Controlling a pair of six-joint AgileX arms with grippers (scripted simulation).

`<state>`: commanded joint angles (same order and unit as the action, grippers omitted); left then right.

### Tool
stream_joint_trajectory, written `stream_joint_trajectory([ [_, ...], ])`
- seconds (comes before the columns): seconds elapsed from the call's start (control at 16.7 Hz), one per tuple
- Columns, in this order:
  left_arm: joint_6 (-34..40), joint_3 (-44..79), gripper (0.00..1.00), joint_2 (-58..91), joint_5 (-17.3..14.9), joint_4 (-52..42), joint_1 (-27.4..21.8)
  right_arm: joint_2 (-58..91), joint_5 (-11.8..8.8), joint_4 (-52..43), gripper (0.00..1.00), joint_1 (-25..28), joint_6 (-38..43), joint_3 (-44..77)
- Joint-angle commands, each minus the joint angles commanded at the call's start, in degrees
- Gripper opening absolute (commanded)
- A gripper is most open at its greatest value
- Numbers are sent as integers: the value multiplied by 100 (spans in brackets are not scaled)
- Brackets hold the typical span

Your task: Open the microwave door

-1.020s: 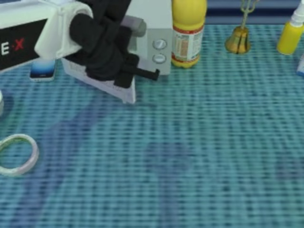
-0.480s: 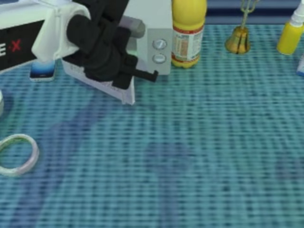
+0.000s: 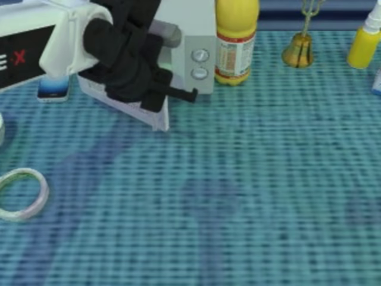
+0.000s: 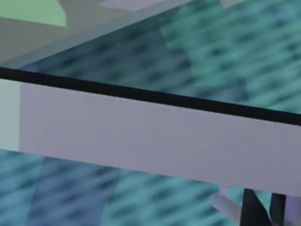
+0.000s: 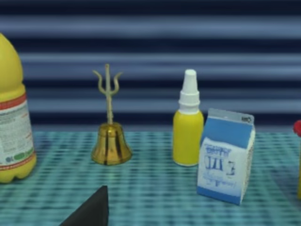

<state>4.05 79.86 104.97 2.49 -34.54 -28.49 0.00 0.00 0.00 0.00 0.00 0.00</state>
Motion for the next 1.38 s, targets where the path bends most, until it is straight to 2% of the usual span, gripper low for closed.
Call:
stream_joint_trajectory([
  [0.54,0,0,0,0,0,0,0,0,0,0,100,0,0,0],
  [0.72,-63,-58,0,-40,-81,24,-1,0,0,0,100,0,0,0],
  [1.08,-789,-514,0,-397,-460,87,251,0,0,0,100,0,0,0],
  [1.38,-814,-520,0,-420,-476,100,260,0,0,0,100,0,0,0],
])
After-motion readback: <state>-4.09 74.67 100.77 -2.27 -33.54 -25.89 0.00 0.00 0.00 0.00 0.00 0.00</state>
